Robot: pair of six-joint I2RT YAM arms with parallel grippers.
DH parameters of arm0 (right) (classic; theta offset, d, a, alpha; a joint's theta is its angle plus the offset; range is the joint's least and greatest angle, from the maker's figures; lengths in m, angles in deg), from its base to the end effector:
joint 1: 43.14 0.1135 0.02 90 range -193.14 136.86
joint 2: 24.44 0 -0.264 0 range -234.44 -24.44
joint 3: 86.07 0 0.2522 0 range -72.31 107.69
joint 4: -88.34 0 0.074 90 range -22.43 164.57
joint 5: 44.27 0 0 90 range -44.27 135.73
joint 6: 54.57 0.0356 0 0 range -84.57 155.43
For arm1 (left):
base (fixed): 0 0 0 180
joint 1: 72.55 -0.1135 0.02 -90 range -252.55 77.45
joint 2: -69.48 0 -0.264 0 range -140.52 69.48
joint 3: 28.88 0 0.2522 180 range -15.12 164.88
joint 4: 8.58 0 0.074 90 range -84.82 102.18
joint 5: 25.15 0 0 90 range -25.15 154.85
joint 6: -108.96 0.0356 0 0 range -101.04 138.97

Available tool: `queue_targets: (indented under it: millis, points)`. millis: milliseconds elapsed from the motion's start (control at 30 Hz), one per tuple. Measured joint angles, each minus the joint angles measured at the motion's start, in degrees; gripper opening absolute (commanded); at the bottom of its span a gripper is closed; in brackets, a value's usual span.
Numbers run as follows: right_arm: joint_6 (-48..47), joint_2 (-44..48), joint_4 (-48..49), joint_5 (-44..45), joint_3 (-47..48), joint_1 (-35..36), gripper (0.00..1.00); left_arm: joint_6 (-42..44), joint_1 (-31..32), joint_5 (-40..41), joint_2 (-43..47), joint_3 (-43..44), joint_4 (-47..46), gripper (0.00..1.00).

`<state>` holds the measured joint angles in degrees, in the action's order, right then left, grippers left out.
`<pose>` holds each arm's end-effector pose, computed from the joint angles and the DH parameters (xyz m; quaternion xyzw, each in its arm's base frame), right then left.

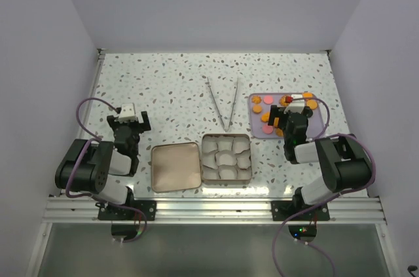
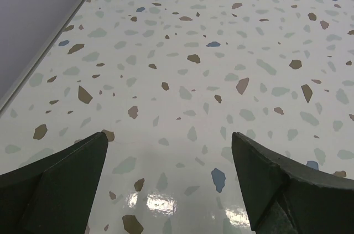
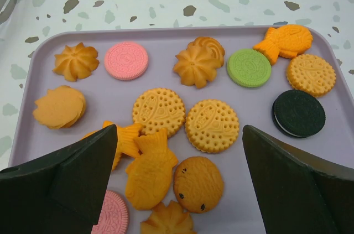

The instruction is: Pack the cookies

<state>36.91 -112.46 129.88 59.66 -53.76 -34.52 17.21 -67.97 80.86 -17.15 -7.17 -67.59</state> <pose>0.2566 0.0302 0.1424 0.0256 0.7862 -0.0416 0.6160 0.2191 -0.0077 0.1375 -0.0751 0.7375 0.0666 0.6679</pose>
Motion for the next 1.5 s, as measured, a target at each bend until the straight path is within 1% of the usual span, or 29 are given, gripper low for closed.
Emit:
queue_targets:
  millis: [500, 600, 633, 700, 800, 833, 933, 1000, 1133, 1233, 1300, 1367, 1433, 1467, 1500]
  points:
    - [0.0, 0.0, 0.0, 0.0, 0.1, 0.0, 0.99, 0.0, 0.0, 0.0, 0.0, 0.0, 0.0, 1.0]
    - [0.2, 1.0, -1.5, 1.6, 0.2, 0.1, 0.99, 0.0, 0.0, 0.0, 0.0, 0.0, 0.0, 1.0]
    - [0.5, 2.2, -3.7, 2.3, 0.6, 0.1, 0.99, 0.0, 0.0, 0.0, 0.0, 0.0, 0.0, 1.0]
    - [1.6, 6.5, -14.8, 5.1, 4.9, 0.3, 0.99, 0.0, 0.0, 0.0, 0.0, 0.0, 0.0, 1.0]
    - [5.4, 10.1, -33.8, 7.0, 19.3, 0.3, 0.99, 0.0, 0.0, 0.0, 0.0, 0.0, 0.0, 1.0]
    - [7.9, 10.8, -40.5, 7.1, 25.4, 0.4, 0.99, 0.0, 0.0, 0.0, 0.0, 0.0, 0.0, 1.0]
    - [16.6, 13.7, -57.5, 4.0, 41.1, 0.8, 0.99, 0.0, 0.0, 0.0, 0.0, 0.0, 0.0, 1.0]
    - [21.2, 17.0, -63.7, -0.2, 46.0, 1.2, 0.99, 0.0, 0.0, 0.0, 0.0, 0.0, 0.0, 1.0]
    - [27.7, 23.6, -73.4, -11.5, 49.4, 1.6, 0.99, 0.0, 0.0, 0.0, 0.0, 0.0, 0.0, 1.0]
    - [29.8, 24.2, -80.5, -17.4, 52.3, 2.3, 0.99, 0.0, 0.0, 0.0, 0.0, 0.0, 0.0, 1.0]
    - [31.1, 24.3, -82.5, -20.7, 53.2, 2.7, 0.99, 0.0, 0.0, 0.0, 0.0, 0.0, 0.0, 1.0]
    - [34.1, 25.7, -82.0, -22.6, 51.6, 3.0, 0.99, 0.0, 0.0, 0.0, 0.0, 0.0, 0.0, 1.0]
    - [37.8, 28.7, -79.4, -25.7, 46.2, 3.0, 0.99, 0.0, 0.0, 0.0, 0.0, 0.0, 0.0, 1.0]
    - [39.2, 29.3, -79.9, -27.0, 44.2, 2.9, 0.98, 0.0, 0.0, 0.0, 0.0, 0.0, 0.0, 1.0]
    - [39.7, 28.3, -82.8, -27.2, 44.1, 3.7, 0.99, 0.0, 0.0, 0.0, 0.0, 0.0, 0.0, 1.0]
